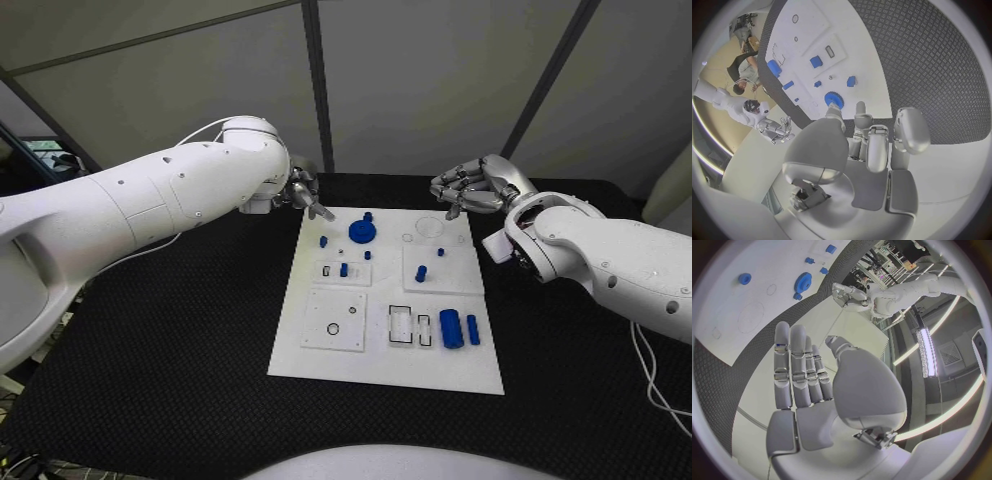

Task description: Assemble the parts on the task board

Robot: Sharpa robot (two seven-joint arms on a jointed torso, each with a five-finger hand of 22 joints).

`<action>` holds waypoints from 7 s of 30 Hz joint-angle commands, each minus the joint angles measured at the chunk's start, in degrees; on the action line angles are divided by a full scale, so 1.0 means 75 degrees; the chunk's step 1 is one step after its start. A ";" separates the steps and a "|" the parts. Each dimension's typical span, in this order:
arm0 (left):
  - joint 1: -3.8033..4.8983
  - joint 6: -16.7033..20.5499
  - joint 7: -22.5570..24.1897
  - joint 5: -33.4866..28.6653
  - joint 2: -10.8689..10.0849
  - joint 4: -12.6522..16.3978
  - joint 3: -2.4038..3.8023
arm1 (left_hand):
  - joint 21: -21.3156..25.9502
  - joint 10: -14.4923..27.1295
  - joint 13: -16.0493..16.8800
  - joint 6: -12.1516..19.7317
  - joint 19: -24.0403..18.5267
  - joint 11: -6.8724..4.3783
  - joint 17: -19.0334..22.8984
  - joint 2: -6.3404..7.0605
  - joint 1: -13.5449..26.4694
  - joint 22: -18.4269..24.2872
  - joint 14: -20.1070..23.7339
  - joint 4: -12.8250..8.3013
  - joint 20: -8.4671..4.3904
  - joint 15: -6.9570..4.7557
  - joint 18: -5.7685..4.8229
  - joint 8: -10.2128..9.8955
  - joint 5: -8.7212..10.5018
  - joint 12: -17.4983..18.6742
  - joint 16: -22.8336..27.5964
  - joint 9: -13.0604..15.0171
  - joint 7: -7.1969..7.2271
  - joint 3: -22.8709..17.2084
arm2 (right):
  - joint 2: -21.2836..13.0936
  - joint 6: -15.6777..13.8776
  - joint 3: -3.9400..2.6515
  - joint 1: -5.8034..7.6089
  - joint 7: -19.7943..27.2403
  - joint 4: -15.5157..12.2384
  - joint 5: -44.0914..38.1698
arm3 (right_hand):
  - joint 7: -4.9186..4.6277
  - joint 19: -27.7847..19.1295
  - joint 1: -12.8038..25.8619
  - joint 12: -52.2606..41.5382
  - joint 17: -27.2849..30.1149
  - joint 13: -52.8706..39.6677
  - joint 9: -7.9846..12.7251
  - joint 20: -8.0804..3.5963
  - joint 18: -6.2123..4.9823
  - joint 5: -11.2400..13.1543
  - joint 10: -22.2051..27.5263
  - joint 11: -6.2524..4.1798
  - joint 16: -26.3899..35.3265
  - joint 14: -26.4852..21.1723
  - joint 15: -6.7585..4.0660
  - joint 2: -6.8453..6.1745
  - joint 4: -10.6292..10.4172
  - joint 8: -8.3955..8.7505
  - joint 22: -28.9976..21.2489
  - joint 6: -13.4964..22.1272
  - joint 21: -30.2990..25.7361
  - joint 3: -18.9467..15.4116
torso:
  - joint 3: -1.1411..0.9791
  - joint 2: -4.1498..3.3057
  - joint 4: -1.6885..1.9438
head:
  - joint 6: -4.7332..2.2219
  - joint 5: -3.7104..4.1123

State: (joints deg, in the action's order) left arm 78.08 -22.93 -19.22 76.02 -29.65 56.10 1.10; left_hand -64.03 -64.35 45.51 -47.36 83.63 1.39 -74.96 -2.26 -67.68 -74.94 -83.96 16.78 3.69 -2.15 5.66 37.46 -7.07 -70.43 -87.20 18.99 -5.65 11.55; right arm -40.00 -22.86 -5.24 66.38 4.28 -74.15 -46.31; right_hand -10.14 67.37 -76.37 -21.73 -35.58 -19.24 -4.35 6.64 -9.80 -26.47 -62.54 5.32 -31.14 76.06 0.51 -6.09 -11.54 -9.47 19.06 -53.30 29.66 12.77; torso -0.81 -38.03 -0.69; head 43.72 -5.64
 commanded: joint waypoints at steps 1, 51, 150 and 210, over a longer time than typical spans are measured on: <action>-0.0040 -0.0070 0.0166 0.0407 0.0062 -0.0065 -0.0002 | 0.0042 0.0093 -0.0081 0.0086 0.0097 0.0045 -0.1276 -0.0032 0.0119 -0.1093 -0.0515 0.0004 0.0009 0.0022 -0.0162 -0.0093 0.0000 0.0062 0.0030 -0.0016 -0.0038 0.0069 | 0.0018 -0.0046 -0.0003 0.0011 0.0056 -0.0014 -0.0025 | 0.0016 0.0039 0.0036 -0.0041 -0.0011 0.0009 -0.0008 0.0004 -0.0090 -0.0037 0.0008 -0.0007 0.0036 0.0003 0.0034 -0.0022 -0.0042 -0.0027 -0.0007 0.0018 -0.0036 -0.0002 | 0.0005 -0.0005 0.0011 | -0.0009 0.0034; -0.0483 -0.0486 0.0487 0.0452 0.0402 -0.0447 -0.0001 | -0.0019 0.0101 0.0054 -0.0094 0.0059 0.0048 -0.1362 -0.0222 -0.0831 -0.1219 -0.0537 -0.0113 0.0061 0.0040 -0.0161 -0.0428 -0.0056 0.0064 -0.0028 0.0061 -0.0037 -0.0241 | 0.0086 0.0005 -0.0004 -0.0018 0.0056 0.0015 -0.0026 | 0.0020 0.0046 0.0030 -0.0046 -0.0016 0.0016 -0.0009 0.0003 -0.0091 -0.0051 0.0009 -0.0012 0.0036 0.0004 0.0031 -0.0016 -0.0043 -0.0034 -0.0013 0.0020 -0.0045 0.0003 | -0.0012 0.0013 0.0007 | 0.0128 -0.0006; -0.0465 0.1728 -0.0602 -0.1888 -0.1389 0.2094 -0.0009 | -0.0684 -0.0580 0.0595 -0.0136 0.0167 -0.0234 -0.1789 0.1176 -0.1319 -0.1347 -0.0718 -0.1062 -0.0140 -0.0191 -0.0253 0.0293 -0.0032 0.0202 -0.0260 0.1969 0.0252 -0.6310 | 0.0040 0.0045 -0.0005 -0.0017 0.0049 0.0073 -0.0026 | 0.0020 0.0062 0.0024 -0.0059 -0.0027 0.0031 -0.0009 -0.0001 -0.0091 -0.0064 0.0013 -0.0013 0.0037 0.0004 0.0028 -0.0012 -0.0050 -0.0047 -0.0027 0.0027 -0.0065 0.0008 | -0.0038 0.0119 0.0080 | 0.0291 -0.0064; -0.1248 0.2125 -0.1413 -0.1071 -0.1488 0.3130 -0.0098 | -0.0898 -0.0773 0.0656 -0.0256 0.0247 -0.0293 -0.1874 0.1441 -0.0995 -0.1391 -0.0756 -0.1308 -0.0203 -0.0257 -0.0287 0.0283 -0.0038 0.0230 -0.0303 0.2103 0.0302 -0.6928 | 0.0001 0.0040 -0.0005 -0.0015 0.0040 0.0024 -0.0026 | 0.0020 0.0062 0.0024 -0.0059 -0.0027 0.0031 -0.0009 -0.0001 -0.0091 -0.0064 0.0013 -0.0013 0.0037 0.0004 0.0028 -0.0012 -0.0050 -0.0047 -0.0027 0.0027 -0.0065 0.0008 | -0.0048 0.0130 0.0100 | 0.0557 -0.0045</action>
State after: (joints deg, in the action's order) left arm 68.68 -5.99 -29.20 67.47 -40.89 79.63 0.35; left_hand -70.47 -69.55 50.36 -48.95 83.93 -0.57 -74.93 8.60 -75.08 -74.92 -83.95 14.22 2.57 -3.57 5.67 39.19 -7.00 -68.77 -89.20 34.66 -3.28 -32.91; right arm -40.03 -22.54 -5.24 66.16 4.27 -73.83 -46.41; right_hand -10.14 67.37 -76.37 -21.95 -35.69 -19.09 -4.32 6.64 -9.80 -26.76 -62.54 5.32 -31.14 76.06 0.50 -6.09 -11.54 -9.47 18.94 -53.30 29.44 12.78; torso -1.18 -37.02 0.09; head 47.93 -5.93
